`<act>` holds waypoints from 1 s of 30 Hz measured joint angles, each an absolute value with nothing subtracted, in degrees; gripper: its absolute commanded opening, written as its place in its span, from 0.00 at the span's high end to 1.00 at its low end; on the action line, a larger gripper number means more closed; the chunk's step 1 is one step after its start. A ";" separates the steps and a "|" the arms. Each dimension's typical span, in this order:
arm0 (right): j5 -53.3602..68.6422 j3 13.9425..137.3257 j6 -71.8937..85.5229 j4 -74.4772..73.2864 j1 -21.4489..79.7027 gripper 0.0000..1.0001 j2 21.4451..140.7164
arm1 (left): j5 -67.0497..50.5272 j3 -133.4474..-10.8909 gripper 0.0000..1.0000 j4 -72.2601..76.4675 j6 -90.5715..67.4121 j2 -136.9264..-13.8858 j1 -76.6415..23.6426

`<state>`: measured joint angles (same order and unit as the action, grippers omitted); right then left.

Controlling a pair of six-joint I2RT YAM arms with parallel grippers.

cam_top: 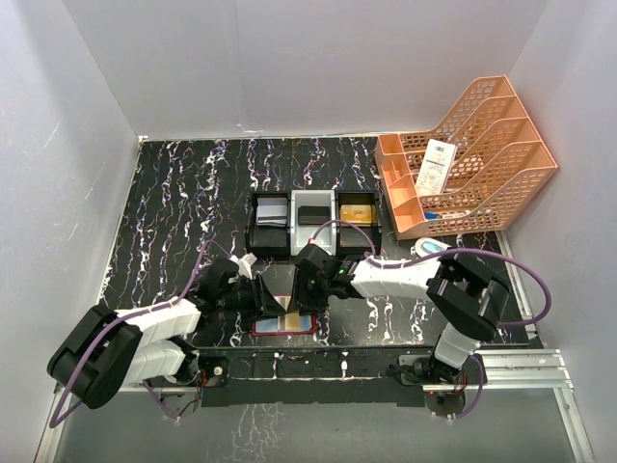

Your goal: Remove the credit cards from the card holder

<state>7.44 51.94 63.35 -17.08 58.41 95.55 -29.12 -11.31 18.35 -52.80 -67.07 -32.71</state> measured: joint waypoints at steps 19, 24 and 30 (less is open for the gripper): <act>16.43 41.43 66.57 0.27 54.83 0.70 92.75 | -28.71 -10.39 0.82 18.76 -53.56 -66.41 -32.21; 17.34 38.17 68.14 5.69 54.24 0.72 92.25 | -28.27 -10.31 0.86 18.04 -53.52 -66.13 -32.01; 18.09 35.86 69.14 9.63 53.71 0.71 91.70 | -28.10 -9.98 1.00 18.04 -53.87 -65.84 -32.01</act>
<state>18.09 35.86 69.14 9.63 53.71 91.70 -28.10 -9.98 18.04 -53.87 -65.84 -32.01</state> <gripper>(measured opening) 0.291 0.031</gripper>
